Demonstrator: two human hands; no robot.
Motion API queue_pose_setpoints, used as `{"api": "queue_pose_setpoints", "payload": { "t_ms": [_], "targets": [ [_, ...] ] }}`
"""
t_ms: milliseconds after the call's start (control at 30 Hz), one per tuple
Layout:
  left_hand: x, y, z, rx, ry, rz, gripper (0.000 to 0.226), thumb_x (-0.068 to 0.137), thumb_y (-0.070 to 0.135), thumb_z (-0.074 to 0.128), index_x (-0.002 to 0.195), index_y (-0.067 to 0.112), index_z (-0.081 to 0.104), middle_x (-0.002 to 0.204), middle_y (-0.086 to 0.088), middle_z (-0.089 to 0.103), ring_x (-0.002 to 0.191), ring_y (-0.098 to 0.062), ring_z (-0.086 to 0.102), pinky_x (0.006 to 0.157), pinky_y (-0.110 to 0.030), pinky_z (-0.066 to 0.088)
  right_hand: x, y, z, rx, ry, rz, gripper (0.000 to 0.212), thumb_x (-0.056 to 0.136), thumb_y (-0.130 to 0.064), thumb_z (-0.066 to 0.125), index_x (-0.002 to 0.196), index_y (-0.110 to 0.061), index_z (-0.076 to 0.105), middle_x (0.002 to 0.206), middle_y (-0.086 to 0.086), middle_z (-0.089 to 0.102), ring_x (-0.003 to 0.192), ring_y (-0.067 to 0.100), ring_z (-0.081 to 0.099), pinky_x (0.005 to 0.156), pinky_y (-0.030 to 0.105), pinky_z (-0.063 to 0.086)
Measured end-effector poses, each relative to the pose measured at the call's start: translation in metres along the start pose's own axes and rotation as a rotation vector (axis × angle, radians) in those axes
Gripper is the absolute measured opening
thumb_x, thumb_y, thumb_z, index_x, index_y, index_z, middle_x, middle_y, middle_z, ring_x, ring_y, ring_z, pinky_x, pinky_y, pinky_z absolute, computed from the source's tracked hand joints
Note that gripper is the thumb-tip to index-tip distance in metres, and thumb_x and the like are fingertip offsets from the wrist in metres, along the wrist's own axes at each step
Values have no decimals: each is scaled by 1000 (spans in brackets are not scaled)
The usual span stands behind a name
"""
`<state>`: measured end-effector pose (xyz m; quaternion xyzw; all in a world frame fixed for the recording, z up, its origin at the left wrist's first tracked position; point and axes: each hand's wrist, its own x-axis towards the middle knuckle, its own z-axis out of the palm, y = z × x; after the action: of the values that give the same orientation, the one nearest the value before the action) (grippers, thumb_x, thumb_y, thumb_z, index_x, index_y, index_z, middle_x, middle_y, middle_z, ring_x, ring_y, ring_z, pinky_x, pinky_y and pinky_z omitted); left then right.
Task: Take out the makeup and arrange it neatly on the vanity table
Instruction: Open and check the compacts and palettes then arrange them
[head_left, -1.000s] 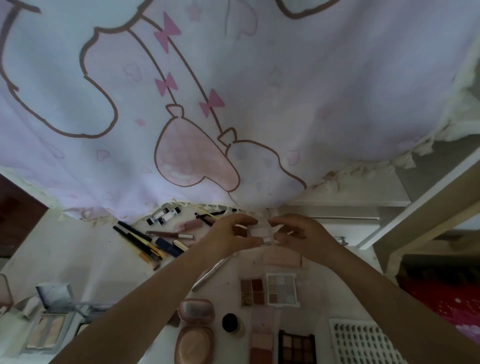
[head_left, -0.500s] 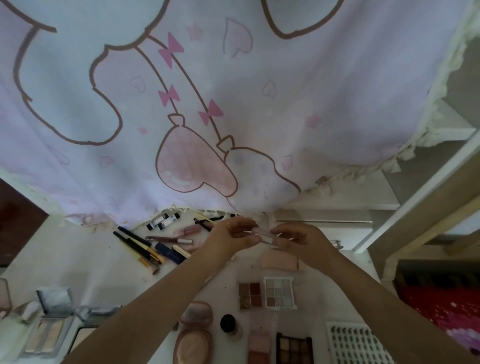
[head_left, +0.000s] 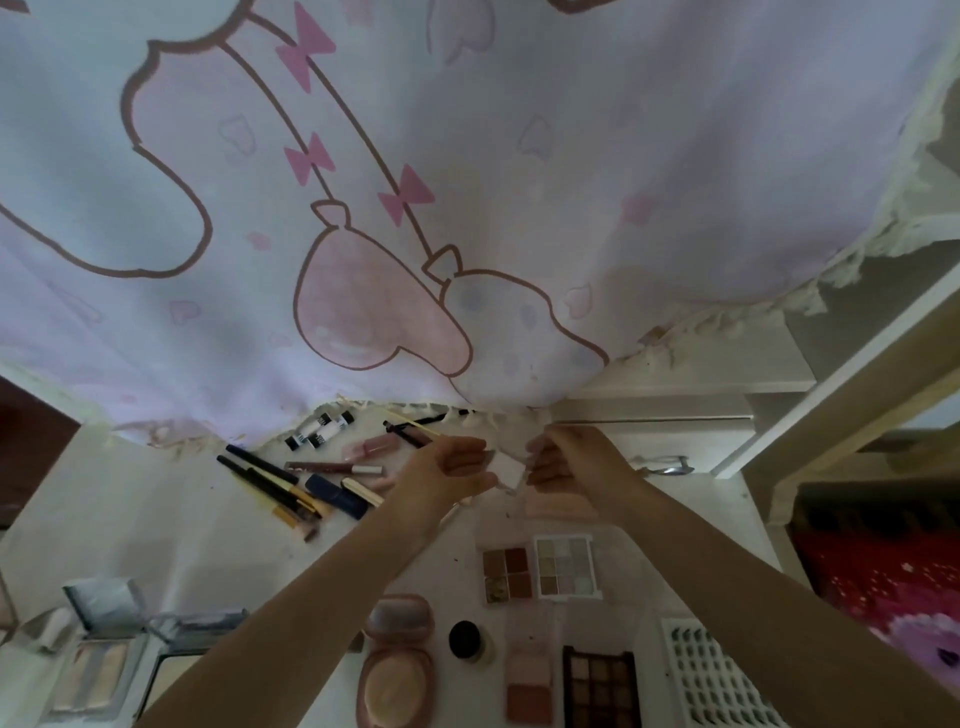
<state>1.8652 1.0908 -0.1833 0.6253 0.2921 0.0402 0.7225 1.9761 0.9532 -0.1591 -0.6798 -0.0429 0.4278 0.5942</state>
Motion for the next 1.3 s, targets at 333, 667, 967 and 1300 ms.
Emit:
{"api": "queue_pose_setpoints", "payload": {
  "t_ms": [333,667,967,1300],
  "targets": [
    [29,-26,-3,121,-33,-87,45,73,-14,64,112,7,55,83,-3,57,77,-13,56,71,-20,53,32,20,8,-45,58,162,23,95,-24,45,90,-4,56,71,10,61,48,14,62,45,21,50],
    [53,-47,7,170,126,-132,32,78,-1,68,107,10,57,84,5,59,74,-4,56,54,-5,47,18,57,-25,-318,81,51,18,94,-9,44,99,-5,61,91,7,62,69,13,59,68,23,48],
    [73,-57,36,808,122,-149,46,78,28,71,115,6,56,109,-9,64,102,-22,58,73,-21,39,6,71,-42,-769,106,-27,26,94,-15,44,107,-4,63,109,11,65,95,20,59,78,21,40],
    [42,-38,-8,1267,-13,31,37,89,19,52,126,12,50,127,-8,56,116,-23,52,91,-31,44,18,70,-19,-1097,-28,-172,27,92,-15,44,97,3,63,96,18,65,87,28,60,64,29,38]
  ]
}}
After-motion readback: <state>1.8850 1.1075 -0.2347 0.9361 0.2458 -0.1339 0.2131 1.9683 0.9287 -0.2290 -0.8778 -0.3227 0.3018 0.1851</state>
